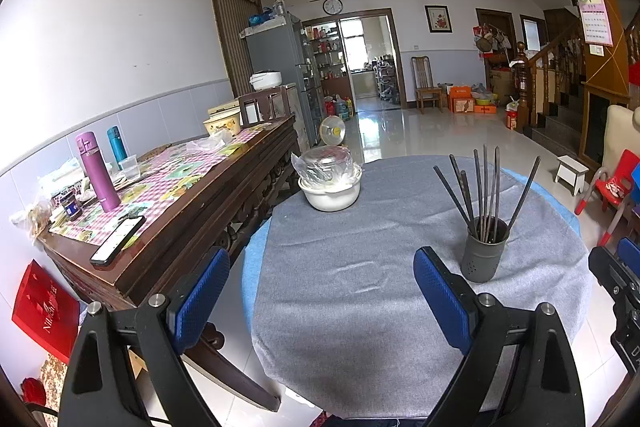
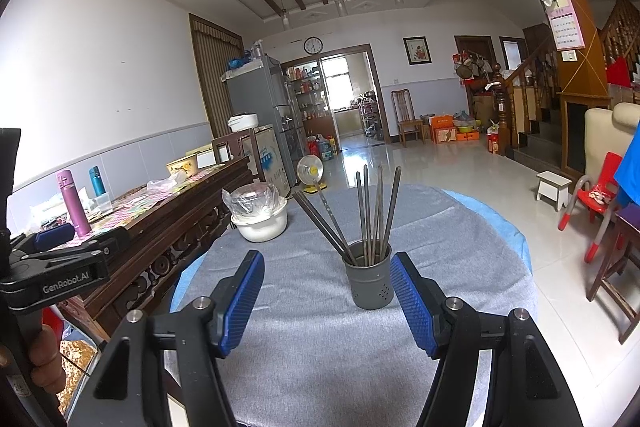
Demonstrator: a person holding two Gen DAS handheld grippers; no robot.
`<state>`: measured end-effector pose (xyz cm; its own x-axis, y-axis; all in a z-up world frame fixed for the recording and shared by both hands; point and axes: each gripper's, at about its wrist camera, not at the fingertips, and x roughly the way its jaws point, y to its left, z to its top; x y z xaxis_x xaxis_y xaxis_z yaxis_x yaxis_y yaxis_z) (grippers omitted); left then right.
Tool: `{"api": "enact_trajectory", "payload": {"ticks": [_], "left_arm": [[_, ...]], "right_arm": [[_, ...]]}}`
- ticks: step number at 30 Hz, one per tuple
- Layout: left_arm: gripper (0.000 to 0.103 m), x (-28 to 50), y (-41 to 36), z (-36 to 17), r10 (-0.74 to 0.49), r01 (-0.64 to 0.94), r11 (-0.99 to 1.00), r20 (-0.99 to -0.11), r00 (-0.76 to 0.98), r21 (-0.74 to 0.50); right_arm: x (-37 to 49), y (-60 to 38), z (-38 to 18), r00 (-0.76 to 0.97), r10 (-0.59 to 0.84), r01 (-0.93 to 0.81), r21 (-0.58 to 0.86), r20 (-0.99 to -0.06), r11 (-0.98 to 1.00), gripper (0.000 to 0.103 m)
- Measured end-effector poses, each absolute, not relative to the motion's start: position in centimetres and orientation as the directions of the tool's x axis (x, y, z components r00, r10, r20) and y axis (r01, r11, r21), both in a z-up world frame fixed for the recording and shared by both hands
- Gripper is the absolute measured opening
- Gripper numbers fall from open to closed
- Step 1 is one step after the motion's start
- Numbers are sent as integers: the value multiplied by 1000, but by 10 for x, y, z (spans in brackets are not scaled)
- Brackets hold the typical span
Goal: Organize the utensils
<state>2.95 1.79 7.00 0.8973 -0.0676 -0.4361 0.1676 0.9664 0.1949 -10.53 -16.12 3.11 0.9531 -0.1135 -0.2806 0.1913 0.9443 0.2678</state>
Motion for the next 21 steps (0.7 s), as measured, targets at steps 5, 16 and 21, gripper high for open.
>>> {"api": "enact_trajectory", "payload": {"ticks": [5,16,21], "left_arm": [[93,29,18,70,-65,165,967,-437,897,195],[93,29,22,71,-61,158,968,-433,899,193],[93,28,24,72,-60,157,968,-433,899,193]], "right_arm": [[-106,-161,32,954,-115,191,267,-278,945,70],[-108,-163,37,957,-117,190,266,-266,945,70],[-109,-164,38,957,-117,189,264,-267,946,70]]}}
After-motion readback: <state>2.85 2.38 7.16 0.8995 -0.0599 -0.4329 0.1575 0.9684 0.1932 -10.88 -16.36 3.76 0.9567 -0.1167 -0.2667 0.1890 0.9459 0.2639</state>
